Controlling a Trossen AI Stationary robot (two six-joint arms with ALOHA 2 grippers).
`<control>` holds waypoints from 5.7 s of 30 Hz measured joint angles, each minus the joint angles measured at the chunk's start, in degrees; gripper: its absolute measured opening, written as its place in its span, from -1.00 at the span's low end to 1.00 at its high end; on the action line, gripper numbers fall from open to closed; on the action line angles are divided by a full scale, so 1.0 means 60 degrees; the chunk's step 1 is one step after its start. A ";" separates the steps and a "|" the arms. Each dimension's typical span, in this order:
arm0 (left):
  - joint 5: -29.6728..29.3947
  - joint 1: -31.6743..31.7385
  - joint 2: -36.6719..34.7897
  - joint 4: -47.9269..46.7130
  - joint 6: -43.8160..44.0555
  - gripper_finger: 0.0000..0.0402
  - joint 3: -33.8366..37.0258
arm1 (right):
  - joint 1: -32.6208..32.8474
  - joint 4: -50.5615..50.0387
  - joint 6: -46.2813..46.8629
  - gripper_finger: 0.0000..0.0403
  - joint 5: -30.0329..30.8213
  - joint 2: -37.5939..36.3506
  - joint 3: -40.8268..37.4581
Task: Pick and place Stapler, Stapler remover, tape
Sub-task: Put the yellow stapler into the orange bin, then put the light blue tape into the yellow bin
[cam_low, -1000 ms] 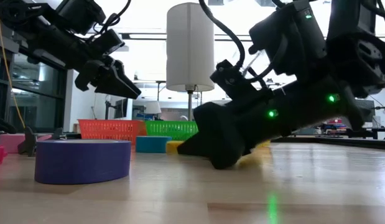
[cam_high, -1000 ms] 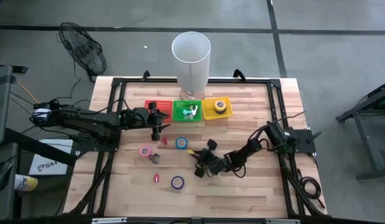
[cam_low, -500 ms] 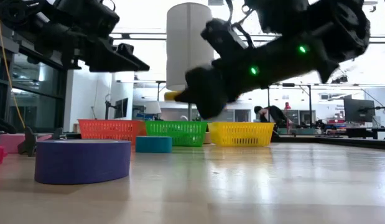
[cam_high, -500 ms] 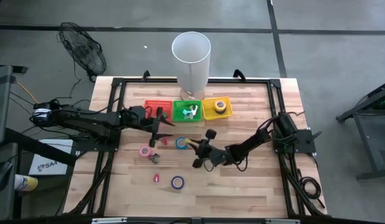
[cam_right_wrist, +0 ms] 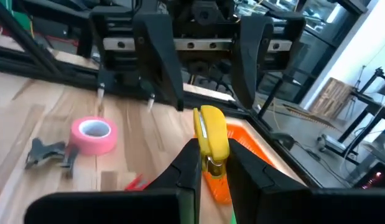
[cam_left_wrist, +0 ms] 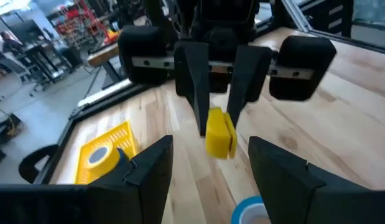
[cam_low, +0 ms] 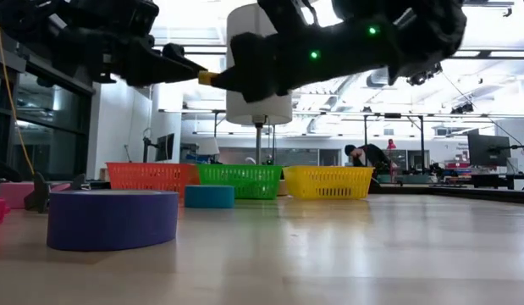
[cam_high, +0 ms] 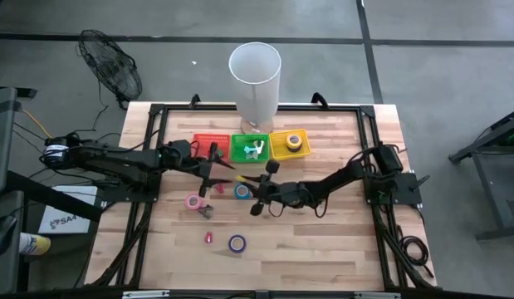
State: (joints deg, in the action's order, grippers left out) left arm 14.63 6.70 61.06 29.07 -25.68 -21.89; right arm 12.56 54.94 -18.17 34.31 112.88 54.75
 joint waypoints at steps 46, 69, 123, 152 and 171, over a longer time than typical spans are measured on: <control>-0.0331 0.0007 -0.0004 -0.0151 -0.0029 -0.73 -0.0001 | -0.0557 -0.1254 0.0231 -0.78 -0.0755 -0.0001 0.0821; -0.6188 0.0007 0.0000 -0.2965 0.1059 -0.70 0.0000 | -0.0090 -0.2498 0.1637 0.00 0.2927 -0.0011 0.0821; -0.7489 0.0758 0.0000 -0.5895 0.4063 -0.09 0.0000 | -0.0109 -0.3419 0.3034 0.00 0.0658 -0.0011 0.0821; -0.4523 0.0754 -0.0004 -0.3849 0.1813 -0.08 -0.0004 | -0.0787 -0.5258 0.3174 0.01 -0.4363 -0.0004 0.0814; -0.4516 0.0758 -0.0007 -0.3400 0.1625 -0.08 -0.0004 | -0.1337 -0.6429 0.2342 0.02 -0.5334 0.1122 0.2040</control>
State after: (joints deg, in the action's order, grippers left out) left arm -12.47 11.25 61.01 8.66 -15.93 -21.91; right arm 4.53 16.37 -4.12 2.30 119.62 66.99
